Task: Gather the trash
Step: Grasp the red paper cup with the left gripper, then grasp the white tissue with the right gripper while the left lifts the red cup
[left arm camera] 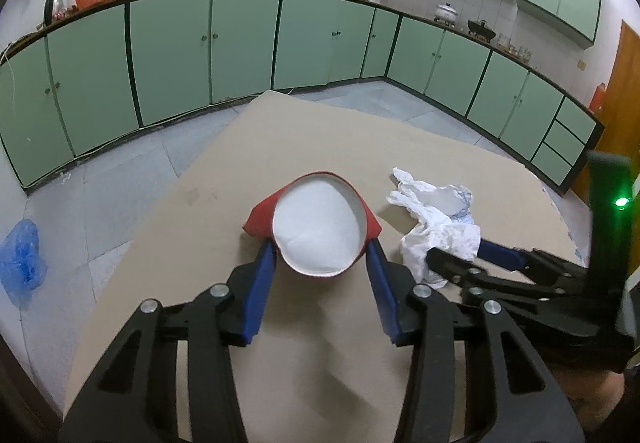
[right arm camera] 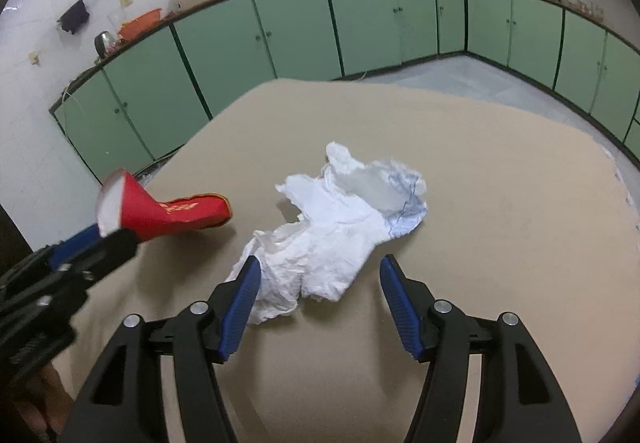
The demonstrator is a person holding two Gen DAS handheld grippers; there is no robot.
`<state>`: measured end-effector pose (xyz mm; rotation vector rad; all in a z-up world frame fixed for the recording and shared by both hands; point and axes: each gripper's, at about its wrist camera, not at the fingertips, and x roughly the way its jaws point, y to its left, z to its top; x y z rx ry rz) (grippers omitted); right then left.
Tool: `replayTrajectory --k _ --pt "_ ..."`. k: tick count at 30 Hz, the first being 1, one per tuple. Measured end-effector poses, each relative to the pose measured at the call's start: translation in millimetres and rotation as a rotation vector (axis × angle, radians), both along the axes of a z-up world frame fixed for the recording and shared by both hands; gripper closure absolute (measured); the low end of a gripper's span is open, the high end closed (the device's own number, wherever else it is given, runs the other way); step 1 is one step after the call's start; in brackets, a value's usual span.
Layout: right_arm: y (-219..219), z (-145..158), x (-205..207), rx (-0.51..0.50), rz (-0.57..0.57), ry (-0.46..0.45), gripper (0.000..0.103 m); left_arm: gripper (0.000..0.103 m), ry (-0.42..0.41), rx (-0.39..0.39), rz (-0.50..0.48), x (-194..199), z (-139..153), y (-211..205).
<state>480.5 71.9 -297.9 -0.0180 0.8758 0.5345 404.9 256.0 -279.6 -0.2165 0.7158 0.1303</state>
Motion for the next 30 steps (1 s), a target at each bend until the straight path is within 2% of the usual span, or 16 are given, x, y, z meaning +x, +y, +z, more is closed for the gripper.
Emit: replayTrajectory --k 1,2,5,11,13,14,25,26,27,29,30 --pt "1.2 -1.4 0.4 -0.001 0.01 0.007 0.069 0.062 0.001 -0.002 -0.003 -0.3 -0.5 -0.3" --pt "2.3 -1.3 -0.6 -0.003 0.019 0.004 0.078 0.063 0.002 -0.003 -0.005 -0.8 -0.7 -0.4" --pt "2.9 5.8 -10.0 -0.014 0.038 -0.044 0.086 0.063 -0.002 -0.002 -0.006 -4.0 -1.3 -1.2" --pt "-5.1 15.8 -21.1 -0.006 0.046 -0.087 0.089 0.068 -0.006 0.003 -0.014 -5.1 -0.8 -5.3" --pt "-8.0 18.5 -22.7 0.0 0.045 -0.091 0.089 0.099 -0.002 -0.003 -0.025 -4.1 -1.8 -4.8" --pt "-9.8 20.6 -23.5 0.003 0.043 -0.095 0.089 0.103 0.0 -0.014 -0.029 -3.6 -3.1 -4.4" --pt "-18.6 29.2 -25.6 0.026 0.017 -0.11 0.089 0.103 -0.009 -0.002 -0.018 1.2 -9.1 -2.2" --pt "-19.2 28.9 -25.8 0.029 0.016 -0.11 0.089 0.096 -0.018 -0.004 -0.018 2.1 -8.4 -1.6" --pt "-18.2 29.4 -25.4 0.031 0.016 -0.112 0.089 0.072 -0.022 -0.001 -0.017 2.5 -8.0 -2.9" --pt "-14.6 30.8 -24.5 0.035 0.021 -0.118 0.089 0.047 -0.034 0.033 0.01 5.1 -8.1 -6.9" --pt "-13.2 31.4 -22.9 0.039 0.026 -0.122 0.089 0.048 -0.031 0.045 0.01 8.6 -8.8 -4.9"
